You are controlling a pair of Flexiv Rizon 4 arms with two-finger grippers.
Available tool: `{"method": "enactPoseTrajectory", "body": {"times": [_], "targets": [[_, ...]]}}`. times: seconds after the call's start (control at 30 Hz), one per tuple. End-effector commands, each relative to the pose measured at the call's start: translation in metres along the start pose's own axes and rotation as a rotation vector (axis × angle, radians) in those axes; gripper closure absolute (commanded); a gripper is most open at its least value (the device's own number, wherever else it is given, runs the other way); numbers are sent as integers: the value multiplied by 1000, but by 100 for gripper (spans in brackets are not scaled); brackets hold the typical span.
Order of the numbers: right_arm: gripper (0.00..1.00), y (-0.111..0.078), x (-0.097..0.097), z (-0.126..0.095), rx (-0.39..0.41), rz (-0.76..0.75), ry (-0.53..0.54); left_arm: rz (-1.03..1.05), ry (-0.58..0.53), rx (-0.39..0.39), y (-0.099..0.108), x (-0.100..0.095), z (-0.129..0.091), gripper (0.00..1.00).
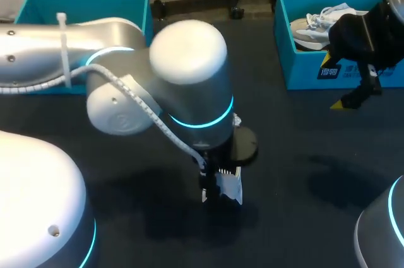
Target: Take the shoe out of the shoebox, open the shoe tongue, remove and reinsert the insole, then place the shoe into the shoebox
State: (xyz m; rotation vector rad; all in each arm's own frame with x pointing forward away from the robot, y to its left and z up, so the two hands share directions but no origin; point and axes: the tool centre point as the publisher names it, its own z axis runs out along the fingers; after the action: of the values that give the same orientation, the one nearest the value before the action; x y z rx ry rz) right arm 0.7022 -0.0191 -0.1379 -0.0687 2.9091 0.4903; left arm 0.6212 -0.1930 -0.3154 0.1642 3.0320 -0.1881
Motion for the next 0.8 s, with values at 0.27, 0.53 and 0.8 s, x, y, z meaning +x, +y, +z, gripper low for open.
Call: {"method": "enactPoseTrajectory", "body": {"times": [0.27,0.53,0.8], "targets": [[0,1,-2,1,3,1,4,-42,10,-35,-15,4,47,0],[0,1,-2,1,3,1,4,-48,15,-70,-7,9,65,0],[0,1,-2,1,3,1,4,-74,9,-87,-5,13,80,6]]}}
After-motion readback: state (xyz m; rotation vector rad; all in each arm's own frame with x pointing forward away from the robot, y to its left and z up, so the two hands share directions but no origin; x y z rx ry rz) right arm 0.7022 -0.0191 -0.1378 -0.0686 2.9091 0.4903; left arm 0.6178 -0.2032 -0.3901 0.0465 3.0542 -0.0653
